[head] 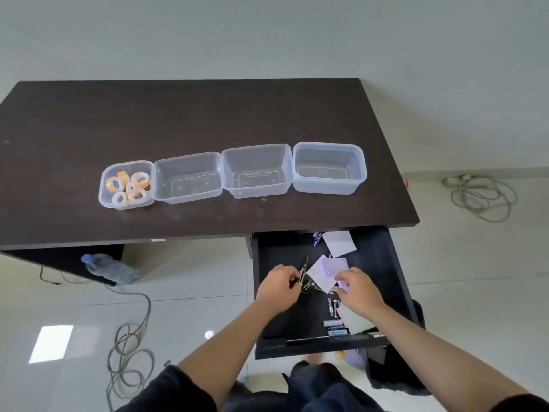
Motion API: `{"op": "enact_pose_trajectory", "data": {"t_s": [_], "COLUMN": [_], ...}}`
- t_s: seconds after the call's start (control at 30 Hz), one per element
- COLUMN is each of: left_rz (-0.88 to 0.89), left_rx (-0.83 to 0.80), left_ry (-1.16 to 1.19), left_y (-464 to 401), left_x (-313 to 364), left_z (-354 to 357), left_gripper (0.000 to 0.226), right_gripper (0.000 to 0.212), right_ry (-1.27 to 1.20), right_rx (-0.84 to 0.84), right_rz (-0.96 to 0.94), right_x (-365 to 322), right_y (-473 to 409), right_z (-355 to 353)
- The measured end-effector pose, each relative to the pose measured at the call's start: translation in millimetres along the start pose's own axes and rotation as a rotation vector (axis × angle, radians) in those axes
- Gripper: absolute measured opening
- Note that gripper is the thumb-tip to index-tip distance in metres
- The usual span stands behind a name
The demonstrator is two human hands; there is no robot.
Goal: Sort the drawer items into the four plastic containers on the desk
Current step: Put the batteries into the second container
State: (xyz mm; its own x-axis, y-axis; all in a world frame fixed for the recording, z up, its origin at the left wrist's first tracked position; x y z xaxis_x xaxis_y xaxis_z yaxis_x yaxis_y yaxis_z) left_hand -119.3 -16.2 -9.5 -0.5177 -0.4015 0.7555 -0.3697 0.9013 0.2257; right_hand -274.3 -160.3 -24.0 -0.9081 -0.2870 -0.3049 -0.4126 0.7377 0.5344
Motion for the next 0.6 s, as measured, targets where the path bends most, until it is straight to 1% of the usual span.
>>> {"op": "enact_pose_trajectory", "data": {"t_s": [0.13, 0.23, 0.3, 0.4, 0.47, 0.53, 0.6], "left_rz": [-0.022, -0.028, -0.027, -0.030, -0.093, -0.163, -0.197], "left_rx": [-0.010, -0.016, -0.062, -0.146, -0.179, -0.201, -0.202], "left_ry": [-0.021, -0.060, -0.124, -0.227, -0.244, -0.264, -0.287], "left_y": [-33.1, -56.4, -70.5, -91.1, -101.0, -106.4, -109.0], "left_x": [12.9, 21.1, 26.3, 27.5, 23.1, 17.8, 15.2], "left_z": [36.9, 56.1, 64.7, 76.3, 83.4, 89.0, 93.9], "left_gripper": [0.039, 0.055, 0.059, 0.050, 0.044, 0.043, 0.045], "right_gripper": [0.039, 0.058, 0.067, 0.062, 0.056, 0.053, 0.051], "right_ry": [0.058, 0.068, 0.073, 0.006, -0.024, -0.018, 0.005], "right_rx": [0.018, 0.023, -0.017, -0.107, -0.142, -0.125, -0.084], "right_rz": [0.032, 0.089, 0.128, 0.136, 0.136, 0.143, 0.161], "right_x": [37.8, 49.8, 53.6, 58.5, 62.1, 64.2, 64.1], "right_y": [-21.9, -36.8, -43.3, -46.9, -47.4, -47.9, -48.1], "right_z": [-5.7, -5.7, -2.3, 8.0, 13.5, 16.5, 17.8]}}
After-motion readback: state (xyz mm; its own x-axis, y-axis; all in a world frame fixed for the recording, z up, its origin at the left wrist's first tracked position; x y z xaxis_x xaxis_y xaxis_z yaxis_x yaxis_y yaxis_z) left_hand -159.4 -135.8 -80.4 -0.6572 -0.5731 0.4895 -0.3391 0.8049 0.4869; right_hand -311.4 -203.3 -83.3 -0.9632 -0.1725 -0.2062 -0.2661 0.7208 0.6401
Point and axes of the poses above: each hand's wrist, its own y-axis away from the middle knuckle, its own z-axis out of the palm, x = y × z, the point moved 2 cm from there along -y, towards the middle knuckle, and after that the axes turned 15 degrees about z, right-handed, at the moved point
